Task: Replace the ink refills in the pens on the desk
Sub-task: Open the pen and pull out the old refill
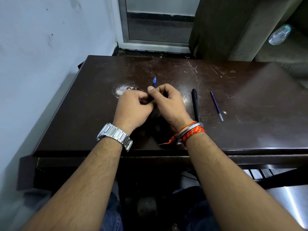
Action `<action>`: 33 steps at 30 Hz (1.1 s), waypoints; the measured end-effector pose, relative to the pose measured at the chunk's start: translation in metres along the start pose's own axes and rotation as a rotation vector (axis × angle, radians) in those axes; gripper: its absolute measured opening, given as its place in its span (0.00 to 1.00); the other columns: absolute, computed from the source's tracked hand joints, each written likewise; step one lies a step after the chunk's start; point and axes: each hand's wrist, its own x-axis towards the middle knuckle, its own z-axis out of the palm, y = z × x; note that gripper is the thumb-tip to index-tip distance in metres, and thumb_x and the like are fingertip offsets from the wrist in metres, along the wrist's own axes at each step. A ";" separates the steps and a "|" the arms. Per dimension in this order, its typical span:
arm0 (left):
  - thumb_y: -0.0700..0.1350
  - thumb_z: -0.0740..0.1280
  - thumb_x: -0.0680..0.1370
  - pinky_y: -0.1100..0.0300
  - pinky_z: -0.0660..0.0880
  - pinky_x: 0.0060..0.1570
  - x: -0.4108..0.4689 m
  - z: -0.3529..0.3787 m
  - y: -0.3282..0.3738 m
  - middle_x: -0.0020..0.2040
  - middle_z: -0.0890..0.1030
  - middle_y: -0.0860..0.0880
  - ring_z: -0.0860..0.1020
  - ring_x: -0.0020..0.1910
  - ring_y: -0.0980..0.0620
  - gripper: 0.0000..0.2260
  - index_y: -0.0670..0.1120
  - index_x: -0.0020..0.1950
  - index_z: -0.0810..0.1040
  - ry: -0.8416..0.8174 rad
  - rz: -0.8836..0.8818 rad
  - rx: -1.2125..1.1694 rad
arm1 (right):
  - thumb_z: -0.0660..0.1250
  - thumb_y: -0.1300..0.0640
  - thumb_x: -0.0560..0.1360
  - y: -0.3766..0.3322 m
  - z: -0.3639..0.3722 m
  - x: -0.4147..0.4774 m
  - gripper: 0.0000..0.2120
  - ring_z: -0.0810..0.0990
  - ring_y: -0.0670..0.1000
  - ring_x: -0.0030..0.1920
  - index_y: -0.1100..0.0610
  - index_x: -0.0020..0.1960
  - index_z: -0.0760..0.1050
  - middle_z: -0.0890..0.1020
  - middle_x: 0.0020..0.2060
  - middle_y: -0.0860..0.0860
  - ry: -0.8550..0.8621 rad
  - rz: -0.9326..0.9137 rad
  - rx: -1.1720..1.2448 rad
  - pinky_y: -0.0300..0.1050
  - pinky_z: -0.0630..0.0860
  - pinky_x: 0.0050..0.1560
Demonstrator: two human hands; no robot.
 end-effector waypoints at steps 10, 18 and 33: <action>0.44 0.75 0.71 0.70 0.69 0.29 -0.001 0.001 0.000 0.29 0.82 0.54 0.77 0.28 0.62 0.04 0.47 0.37 0.86 -0.012 -0.003 -0.025 | 0.69 0.44 0.69 -0.005 0.002 0.000 0.10 0.76 0.46 0.35 0.49 0.36 0.78 0.78 0.29 0.43 -0.011 0.026 0.045 0.50 0.75 0.41; 0.44 0.75 0.71 0.73 0.68 0.27 0.000 0.000 -0.001 0.27 0.80 0.58 0.77 0.28 0.65 0.07 0.50 0.33 0.83 -0.012 -0.005 -0.032 | 0.70 0.43 0.70 -0.005 0.000 -0.002 0.10 0.76 0.45 0.35 0.49 0.37 0.76 0.78 0.32 0.45 -0.008 0.018 0.033 0.48 0.76 0.41; 0.45 0.74 0.72 0.70 0.71 0.29 -0.001 0.000 0.002 0.32 0.84 0.51 0.80 0.31 0.58 0.04 0.46 0.39 0.86 -0.026 -0.013 -0.055 | 0.70 0.48 0.70 -0.009 0.001 -0.001 0.09 0.72 0.45 0.31 0.48 0.32 0.77 0.75 0.26 0.42 -0.005 0.043 0.156 0.46 0.72 0.37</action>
